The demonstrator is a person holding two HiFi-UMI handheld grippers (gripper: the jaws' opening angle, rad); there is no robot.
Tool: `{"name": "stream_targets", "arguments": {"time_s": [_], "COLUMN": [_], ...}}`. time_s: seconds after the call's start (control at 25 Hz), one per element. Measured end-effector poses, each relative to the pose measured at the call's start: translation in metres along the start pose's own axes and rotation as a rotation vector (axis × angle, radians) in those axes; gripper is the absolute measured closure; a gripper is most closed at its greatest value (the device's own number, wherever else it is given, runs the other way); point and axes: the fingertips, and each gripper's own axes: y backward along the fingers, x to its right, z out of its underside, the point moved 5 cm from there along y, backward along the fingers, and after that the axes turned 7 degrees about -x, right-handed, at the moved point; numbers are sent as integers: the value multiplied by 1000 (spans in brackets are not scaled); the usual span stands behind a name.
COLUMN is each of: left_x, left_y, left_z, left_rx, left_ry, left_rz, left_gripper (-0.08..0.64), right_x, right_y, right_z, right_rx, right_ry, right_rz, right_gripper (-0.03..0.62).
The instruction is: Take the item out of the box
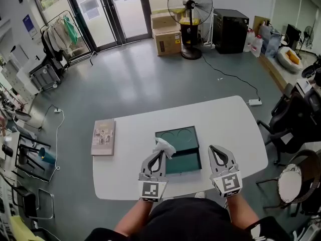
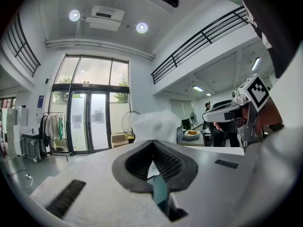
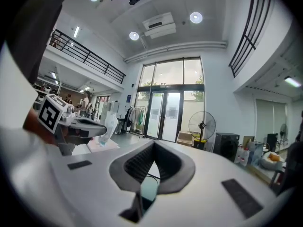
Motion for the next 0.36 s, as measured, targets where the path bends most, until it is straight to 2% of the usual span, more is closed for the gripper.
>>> {"name": "stream_targets", "arguments": {"time_s": [0.16,0.36], "left_x": [-3,-1], "left_y": [0,-6], "left_z": [7,6], "left_rx": [4,18], "left_ry": [-43,-38], "left_rz": [3,4], "left_gripper": [548,548], "right_x": [0,5], "right_y": [1,-3], "right_z": [-7,-7], "right_rx": [-6,36], "right_ry": [4,-13], "right_rz": [16,25], "right_gripper": [586,586]}}
